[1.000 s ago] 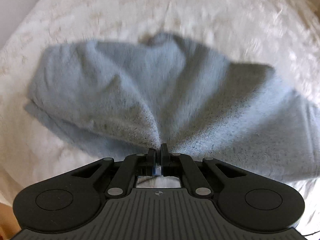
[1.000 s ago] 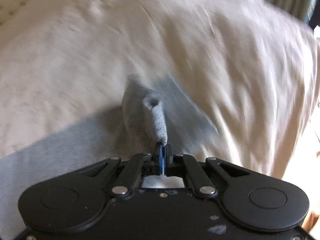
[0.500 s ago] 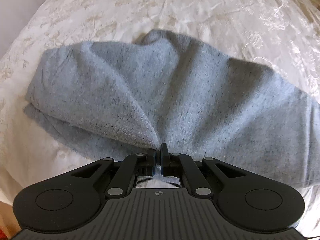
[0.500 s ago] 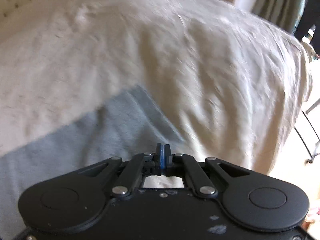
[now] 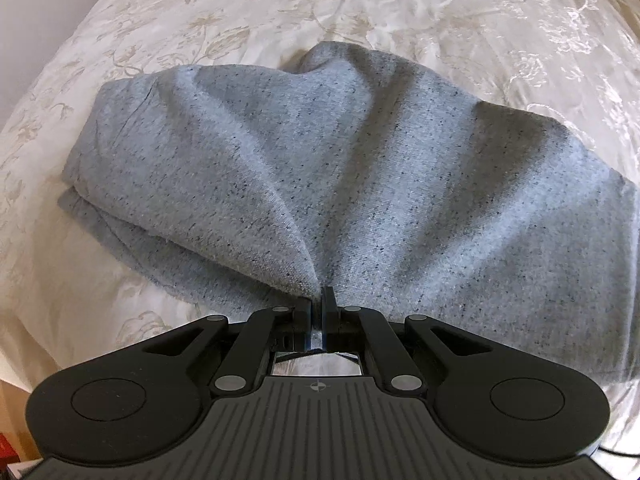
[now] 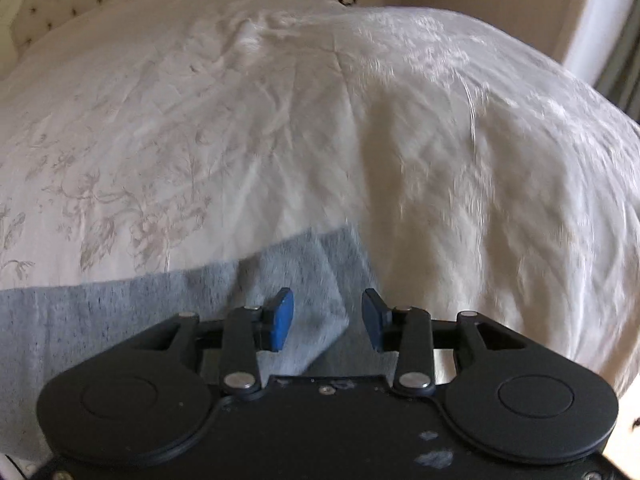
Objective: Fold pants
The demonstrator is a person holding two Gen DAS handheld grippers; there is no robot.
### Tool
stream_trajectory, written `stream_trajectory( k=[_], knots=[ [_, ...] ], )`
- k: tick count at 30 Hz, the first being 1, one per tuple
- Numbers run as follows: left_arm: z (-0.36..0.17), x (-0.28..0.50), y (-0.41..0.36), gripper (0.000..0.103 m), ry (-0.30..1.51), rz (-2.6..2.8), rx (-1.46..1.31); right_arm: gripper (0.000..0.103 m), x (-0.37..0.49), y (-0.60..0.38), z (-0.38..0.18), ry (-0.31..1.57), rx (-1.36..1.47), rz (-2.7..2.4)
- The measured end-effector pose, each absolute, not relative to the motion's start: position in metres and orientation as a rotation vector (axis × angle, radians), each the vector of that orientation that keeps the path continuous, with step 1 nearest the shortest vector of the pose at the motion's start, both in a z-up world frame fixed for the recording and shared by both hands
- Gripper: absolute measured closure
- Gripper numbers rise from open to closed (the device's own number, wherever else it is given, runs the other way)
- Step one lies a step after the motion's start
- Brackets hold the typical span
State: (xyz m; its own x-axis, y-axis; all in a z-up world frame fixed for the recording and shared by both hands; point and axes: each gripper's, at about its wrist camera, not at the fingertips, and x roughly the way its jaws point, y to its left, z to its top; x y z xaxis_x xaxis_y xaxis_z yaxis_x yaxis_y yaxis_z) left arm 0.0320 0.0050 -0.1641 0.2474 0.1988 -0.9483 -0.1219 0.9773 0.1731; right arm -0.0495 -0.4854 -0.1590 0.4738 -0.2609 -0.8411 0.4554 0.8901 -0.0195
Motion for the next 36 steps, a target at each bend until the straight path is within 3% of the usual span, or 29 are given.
stream_trajectory(
  k=[5,16,18,19,27,36],
  knots=[
    [-0.167,0.034,0.004,0.099,1.311,0.245,0.058,0.055,-0.053,-0.503,-0.135,0.899,0.256,-0.434],
    [-0.170,0.041,-0.001,0.099,1.331,0.268,0.070,0.057,-0.021,-0.513,-0.209,1.111,0.243,-0.280],
    [-0.171,0.041,-0.001,0.099,1.335,0.270,0.070,0.076,-0.018,-0.517,-0.212,1.127,0.262,-0.268],
    [-0.171,0.042,-0.001,0.099,1.336,0.269,0.071,0.097,-0.018,-0.519,-0.212,1.133,0.278,-0.260],
    [-0.148,0.037,-0.002,0.099,1.244,0.248,0.010,0.099,-0.035,-0.510,-0.162,1.048,0.236,-0.344],
    [-0.178,0.038,-0.006,0.095,1.349,0.253,0.089,0.095,-0.023,-0.502,-0.204,1.163,0.169,-0.465]
  ],
)
